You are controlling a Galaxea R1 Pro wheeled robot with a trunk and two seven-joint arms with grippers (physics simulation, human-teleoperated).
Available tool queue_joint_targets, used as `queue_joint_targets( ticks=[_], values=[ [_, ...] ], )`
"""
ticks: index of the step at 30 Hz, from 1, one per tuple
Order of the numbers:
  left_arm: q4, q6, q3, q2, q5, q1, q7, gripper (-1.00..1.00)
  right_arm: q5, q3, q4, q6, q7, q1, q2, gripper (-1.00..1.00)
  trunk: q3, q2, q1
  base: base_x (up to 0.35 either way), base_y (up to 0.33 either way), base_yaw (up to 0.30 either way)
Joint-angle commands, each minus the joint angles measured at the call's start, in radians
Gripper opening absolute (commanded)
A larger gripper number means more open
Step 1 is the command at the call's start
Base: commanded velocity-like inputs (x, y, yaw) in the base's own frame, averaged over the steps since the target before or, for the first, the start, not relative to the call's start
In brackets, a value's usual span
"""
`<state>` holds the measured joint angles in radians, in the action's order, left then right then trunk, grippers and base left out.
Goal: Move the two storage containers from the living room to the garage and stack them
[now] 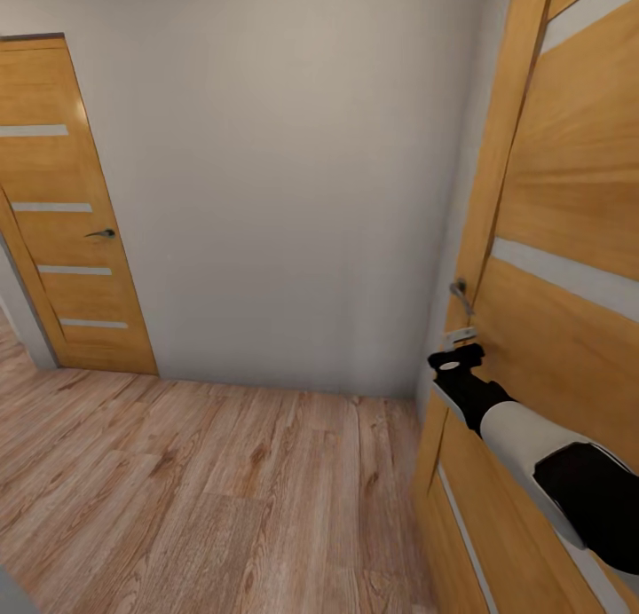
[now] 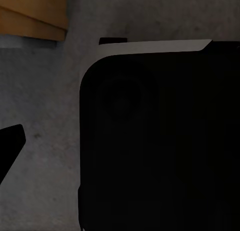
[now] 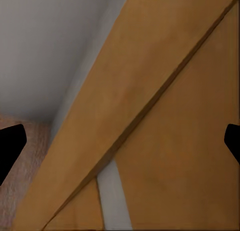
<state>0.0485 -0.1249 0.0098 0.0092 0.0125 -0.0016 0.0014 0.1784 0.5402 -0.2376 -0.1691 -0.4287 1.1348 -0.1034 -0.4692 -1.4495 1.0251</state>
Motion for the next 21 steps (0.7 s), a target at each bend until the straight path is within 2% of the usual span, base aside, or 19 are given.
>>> queue_joint_targets(
  ticks=[1, 8, 13, 21],
  values=[
    [0.001, -0.002, 0.001, 0.0, 0.001, 0.0, 0.0, 1.0, 0.006, -0.004, -0.001, -0.009, -0.008, 0.0, -0.003, 1.0, -0.001, -0.001, 0.0, 0.0, 0.0, 0.0],
    [0.001, -0.002, 0.001, 0.0, 0.001, 0.0, 0.0, 1.0, 0.006, -0.016, 0.0, -0.009, -0.008, 0.0, -0.021, 1.0, -0.001, -0.001, 0.0, 0.0, 0.0, 0.0],
    [0.001, -0.002, 0.001, 0.0, 0.001, 0.0, 0.0, 1.0, 0.006, -0.017, 0.001, -0.009, -0.007, 0.0, -0.057, 1.0, -0.001, -0.001, 0.0, 0.0, 0.0, 0.0],
    [0.001, -0.002, 0.001, 0.0, 0.001, 0.0, 0.0, 1.0, 0.006, -0.019, 0.001, -0.005, -0.007, 0.0, -0.074, 1.0, -0.001, -0.001, 0.0, 0.0, 0.0, 0.0]
  ],
)
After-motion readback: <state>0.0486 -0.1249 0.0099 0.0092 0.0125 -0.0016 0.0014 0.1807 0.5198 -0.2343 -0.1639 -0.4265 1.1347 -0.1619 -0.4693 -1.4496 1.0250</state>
